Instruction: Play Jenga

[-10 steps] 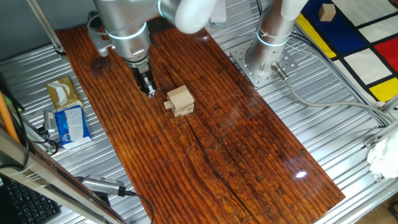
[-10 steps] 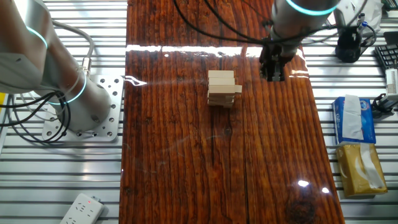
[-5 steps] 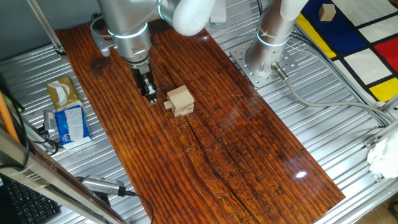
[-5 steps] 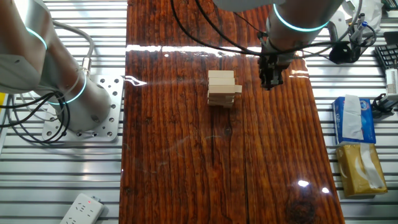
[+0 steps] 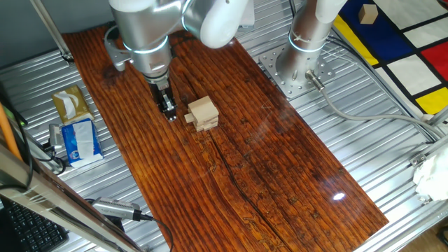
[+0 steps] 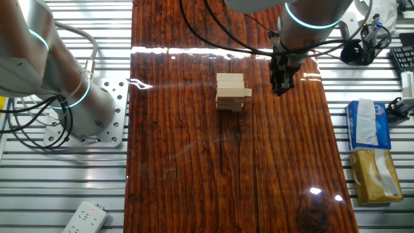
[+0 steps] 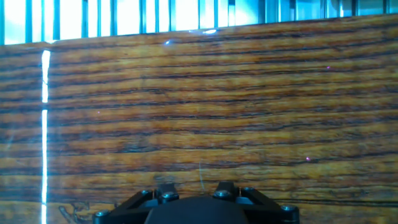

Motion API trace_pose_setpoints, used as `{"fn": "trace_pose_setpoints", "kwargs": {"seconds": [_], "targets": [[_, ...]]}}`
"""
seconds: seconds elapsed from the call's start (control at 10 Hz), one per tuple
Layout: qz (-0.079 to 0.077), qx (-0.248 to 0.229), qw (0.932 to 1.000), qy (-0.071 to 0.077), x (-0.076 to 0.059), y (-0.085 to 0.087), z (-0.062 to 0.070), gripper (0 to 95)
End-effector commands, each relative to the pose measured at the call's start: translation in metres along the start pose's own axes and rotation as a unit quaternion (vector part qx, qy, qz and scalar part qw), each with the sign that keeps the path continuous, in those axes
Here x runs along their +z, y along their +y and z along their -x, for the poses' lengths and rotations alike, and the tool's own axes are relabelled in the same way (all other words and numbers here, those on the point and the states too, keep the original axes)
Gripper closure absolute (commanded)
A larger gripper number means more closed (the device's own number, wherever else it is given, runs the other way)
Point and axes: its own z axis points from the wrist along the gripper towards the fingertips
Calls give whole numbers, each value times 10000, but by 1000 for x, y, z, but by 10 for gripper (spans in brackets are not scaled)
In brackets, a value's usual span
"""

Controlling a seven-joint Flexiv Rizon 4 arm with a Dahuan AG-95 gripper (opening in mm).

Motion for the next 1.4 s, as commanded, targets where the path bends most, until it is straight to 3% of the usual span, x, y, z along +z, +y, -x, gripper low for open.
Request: {"fn": "trace_pose_setpoints", "kwargs": {"seconds": [0.1,1.0,1.4], "targets": [[-11,12,10000,-22,6,3,1,570],[-76,-83,9999,-51,43,5,-9,570],[-93,-261,9996,-77,51,5,-15,570]]}}
